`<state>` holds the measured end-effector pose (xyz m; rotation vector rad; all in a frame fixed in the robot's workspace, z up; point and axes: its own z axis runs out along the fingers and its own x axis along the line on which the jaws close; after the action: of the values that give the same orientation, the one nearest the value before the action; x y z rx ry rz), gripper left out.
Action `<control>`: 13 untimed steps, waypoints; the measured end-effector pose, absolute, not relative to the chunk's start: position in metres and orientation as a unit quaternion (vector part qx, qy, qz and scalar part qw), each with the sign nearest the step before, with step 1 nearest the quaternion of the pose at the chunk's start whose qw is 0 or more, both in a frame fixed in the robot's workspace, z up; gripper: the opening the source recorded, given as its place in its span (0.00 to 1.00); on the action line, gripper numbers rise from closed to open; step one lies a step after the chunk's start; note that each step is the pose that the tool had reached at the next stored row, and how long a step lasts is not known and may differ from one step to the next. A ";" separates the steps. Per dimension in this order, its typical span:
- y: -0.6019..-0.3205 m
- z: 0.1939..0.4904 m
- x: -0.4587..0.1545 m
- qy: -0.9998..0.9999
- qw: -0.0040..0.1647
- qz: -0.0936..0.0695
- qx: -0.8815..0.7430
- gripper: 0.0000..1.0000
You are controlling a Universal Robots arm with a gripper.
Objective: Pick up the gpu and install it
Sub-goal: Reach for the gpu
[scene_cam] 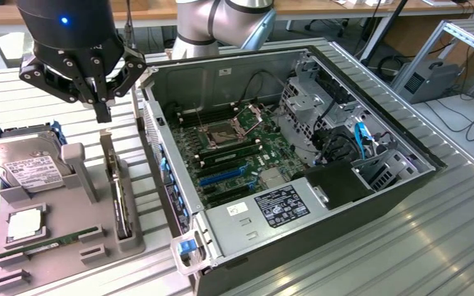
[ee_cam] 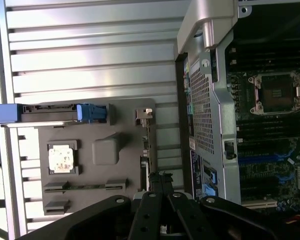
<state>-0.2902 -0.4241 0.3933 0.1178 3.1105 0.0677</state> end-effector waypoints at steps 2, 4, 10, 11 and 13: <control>-0.425 0.393 -0.290 0.999 0.014 0.022 0.038 0.11; -0.425 0.393 -0.290 0.999 0.014 0.022 0.038 0.11; -0.427 0.393 -0.290 0.999 0.014 0.022 0.038 0.11; -0.427 0.393 -0.290 0.999 0.014 0.022 0.038 0.11; -0.427 0.393 -0.290 0.999 0.014 0.022 0.038 0.11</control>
<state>-0.2902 -0.4272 0.3933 0.1179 3.1105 0.0677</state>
